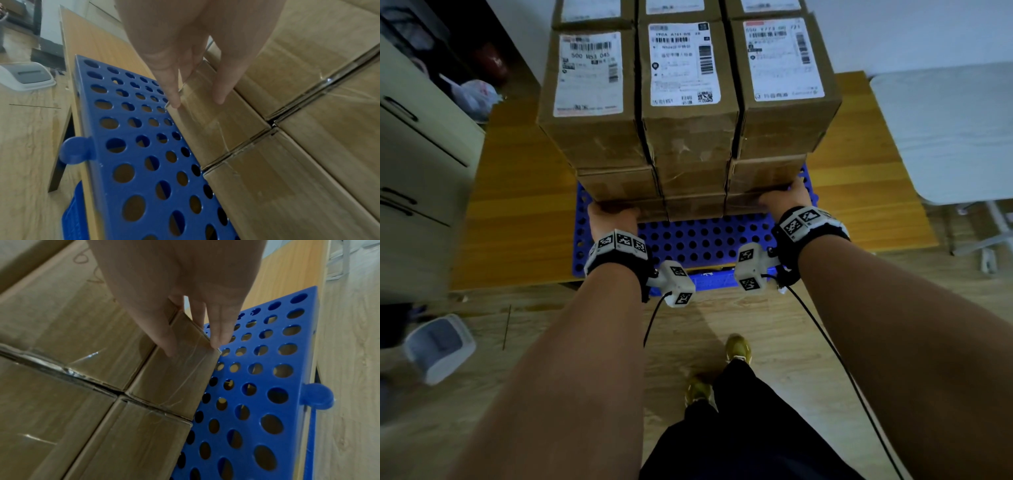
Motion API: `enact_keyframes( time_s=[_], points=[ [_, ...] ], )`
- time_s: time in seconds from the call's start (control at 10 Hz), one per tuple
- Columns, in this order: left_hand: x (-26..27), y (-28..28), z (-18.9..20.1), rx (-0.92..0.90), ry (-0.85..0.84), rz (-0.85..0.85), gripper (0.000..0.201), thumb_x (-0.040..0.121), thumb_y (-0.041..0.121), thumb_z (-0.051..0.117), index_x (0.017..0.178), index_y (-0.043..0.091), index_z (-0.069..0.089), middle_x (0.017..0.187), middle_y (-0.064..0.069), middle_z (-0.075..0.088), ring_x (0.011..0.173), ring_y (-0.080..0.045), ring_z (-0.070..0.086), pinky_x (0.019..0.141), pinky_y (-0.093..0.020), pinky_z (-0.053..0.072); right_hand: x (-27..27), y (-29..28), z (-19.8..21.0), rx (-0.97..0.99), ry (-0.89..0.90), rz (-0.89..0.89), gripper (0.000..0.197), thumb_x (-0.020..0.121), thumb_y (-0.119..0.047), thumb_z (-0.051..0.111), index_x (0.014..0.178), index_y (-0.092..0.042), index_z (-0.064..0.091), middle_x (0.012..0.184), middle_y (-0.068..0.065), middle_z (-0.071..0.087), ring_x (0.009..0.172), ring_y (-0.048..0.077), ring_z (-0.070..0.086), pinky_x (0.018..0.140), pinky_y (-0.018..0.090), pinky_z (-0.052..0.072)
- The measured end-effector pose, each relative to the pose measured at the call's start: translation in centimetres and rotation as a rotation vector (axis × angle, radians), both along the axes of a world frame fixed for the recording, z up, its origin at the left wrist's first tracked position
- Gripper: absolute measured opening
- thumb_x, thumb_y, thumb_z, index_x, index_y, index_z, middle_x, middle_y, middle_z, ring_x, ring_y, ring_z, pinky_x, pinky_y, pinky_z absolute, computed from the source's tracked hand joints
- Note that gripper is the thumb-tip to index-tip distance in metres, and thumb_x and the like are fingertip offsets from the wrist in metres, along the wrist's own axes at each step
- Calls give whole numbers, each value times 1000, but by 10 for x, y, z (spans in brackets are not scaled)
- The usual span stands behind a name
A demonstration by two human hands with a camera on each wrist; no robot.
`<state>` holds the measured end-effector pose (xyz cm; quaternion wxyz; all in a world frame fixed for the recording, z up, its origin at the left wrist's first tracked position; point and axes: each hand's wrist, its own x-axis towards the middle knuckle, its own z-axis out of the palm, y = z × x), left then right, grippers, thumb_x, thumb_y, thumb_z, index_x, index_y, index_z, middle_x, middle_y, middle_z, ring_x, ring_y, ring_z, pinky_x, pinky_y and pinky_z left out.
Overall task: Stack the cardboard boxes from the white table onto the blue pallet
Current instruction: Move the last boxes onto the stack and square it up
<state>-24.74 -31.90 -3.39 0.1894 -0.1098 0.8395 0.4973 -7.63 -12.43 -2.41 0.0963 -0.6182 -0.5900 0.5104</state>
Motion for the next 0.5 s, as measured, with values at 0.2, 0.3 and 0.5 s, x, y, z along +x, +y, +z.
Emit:
enact_keyframes(
  time_s=[0.2, 0.3, 0.5],
  points=[
    [7, 2, -3, -34, -35, -78, 81, 82, 17, 72, 149, 19, 25, 144, -6, 46, 128, -32, 48, 99, -40, 41, -6, -8, 2, -13, 5, -42, 75, 80, -17, 74, 143, -12, 33, 131, 11, 56, 115, 31, 57, 88, 35, 46],
    [10, 3, -6, -106, -45, -168, 90, 84, 23, 71, 152, 12, 13, 148, -9, 40, 129, -33, 45, 94, -37, 40, -7, -13, 5, 9, -13, -65, 76, 78, -20, 75, 142, -11, 35, 130, 12, 56, 114, 32, 58, 91, 37, 50],
    [20, -5, -3, -227, 0, -310, 73, 86, 33, 63, 145, 8, 29, 143, -12, 43, 123, -36, 49, 95, -43, 45, 2, -27, 4, 9, -21, -98, 91, 76, -25, 77, 149, -15, 25, 138, 13, 51, 119, 34, 55, 98, 48, 48]
  ],
)
